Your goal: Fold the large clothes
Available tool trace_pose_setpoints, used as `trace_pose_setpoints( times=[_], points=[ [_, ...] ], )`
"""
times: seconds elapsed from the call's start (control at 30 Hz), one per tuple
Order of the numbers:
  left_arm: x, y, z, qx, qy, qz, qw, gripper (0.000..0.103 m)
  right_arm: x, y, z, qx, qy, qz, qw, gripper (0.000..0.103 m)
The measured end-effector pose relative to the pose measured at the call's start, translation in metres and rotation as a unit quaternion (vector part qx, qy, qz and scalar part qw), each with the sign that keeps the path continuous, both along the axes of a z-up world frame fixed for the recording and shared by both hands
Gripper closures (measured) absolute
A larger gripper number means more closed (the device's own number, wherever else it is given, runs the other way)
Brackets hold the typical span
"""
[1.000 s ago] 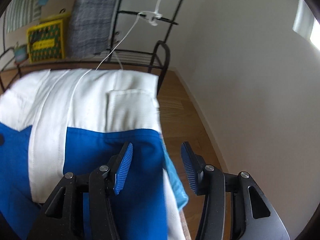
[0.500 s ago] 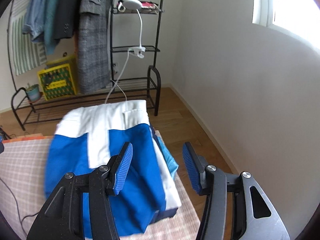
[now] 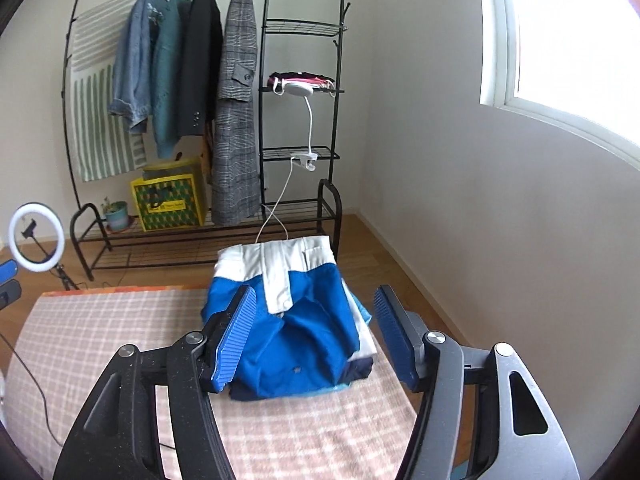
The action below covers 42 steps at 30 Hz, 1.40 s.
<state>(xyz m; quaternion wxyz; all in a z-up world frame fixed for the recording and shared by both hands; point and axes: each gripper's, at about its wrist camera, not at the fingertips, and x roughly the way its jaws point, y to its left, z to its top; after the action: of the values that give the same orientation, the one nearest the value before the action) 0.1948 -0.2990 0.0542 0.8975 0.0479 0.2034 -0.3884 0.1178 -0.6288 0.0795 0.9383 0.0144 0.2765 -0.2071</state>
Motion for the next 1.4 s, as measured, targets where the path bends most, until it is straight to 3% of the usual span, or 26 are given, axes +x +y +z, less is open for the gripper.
trace_pose_setpoints(
  times=[0.13, 0.33, 0.43, 0.6, 0.67, 0.83, 1.03, 1.17, 1.4],
  points=[
    [-0.041, 0.025, 0.001, 0.004, -0.012, -0.007, 0.9999, 0.031, -0.036, 0.041, -0.001, -0.025, 0.001, -0.010, 1.000, 0.040],
    [-0.087, 0.056, -0.003, -0.007, -0.020, -0.018, 0.9996, 0.030, -0.081, 0.090, -0.008, -0.017, -0.006, -0.013, 1.000, 0.039],
    [-0.103, 0.070, -0.007, -0.015, -0.023, -0.017, 0.9995, 0.021, -0.094, 0.109, -0.010, -0.025, -0.018, -0.017, 0.999, 0.038],
    [-0.119, 0.085, -0.018, -0.015, -0.037, -0.003, 0.9992, 0.014, -0.103, 0.132, -0.012, -0.038, -0.046, -0.020, 0.998, 0.027],
    [-0.120, 0.089, -0.024, -0.017, -0.041, 0.004, 0.9990, 0.005, -0.103, 0.141, -0.014, -0.050, -0.052, -0.021, 0.997, 0.025],
    [-0.114, 0.093, -0.037, -0.022, -0.044, 0.031, 0.9983, 0.000, -0.095, 0.148, -0.023, -0.046, -0.072, -0.029, 0.996, 0.021],
    [-0.099, 0.083, -0.062, 0.001, -0.047, 0.051, 0.9976, 0.000, -0.075, 0.146, -0.049, -0.018, -0.069, -0.035, 0.997, 0.020],
    [-0.087, 0.073, -0.080, 0.020, -0.028, 0.048, 0.9983, 0.000, -0.063, 0.149, -0.068, -0.024, -0.063, -0.050, 0.997, 0.020],
    [-0.074, 0.065, -0.103, 0.042, -0.007, 0.052, 0.9977, 0.000, -0.047, 0.141, -0.099, 0.007, -0.056, -0.054, 0.997, 0.020]
  ],
)
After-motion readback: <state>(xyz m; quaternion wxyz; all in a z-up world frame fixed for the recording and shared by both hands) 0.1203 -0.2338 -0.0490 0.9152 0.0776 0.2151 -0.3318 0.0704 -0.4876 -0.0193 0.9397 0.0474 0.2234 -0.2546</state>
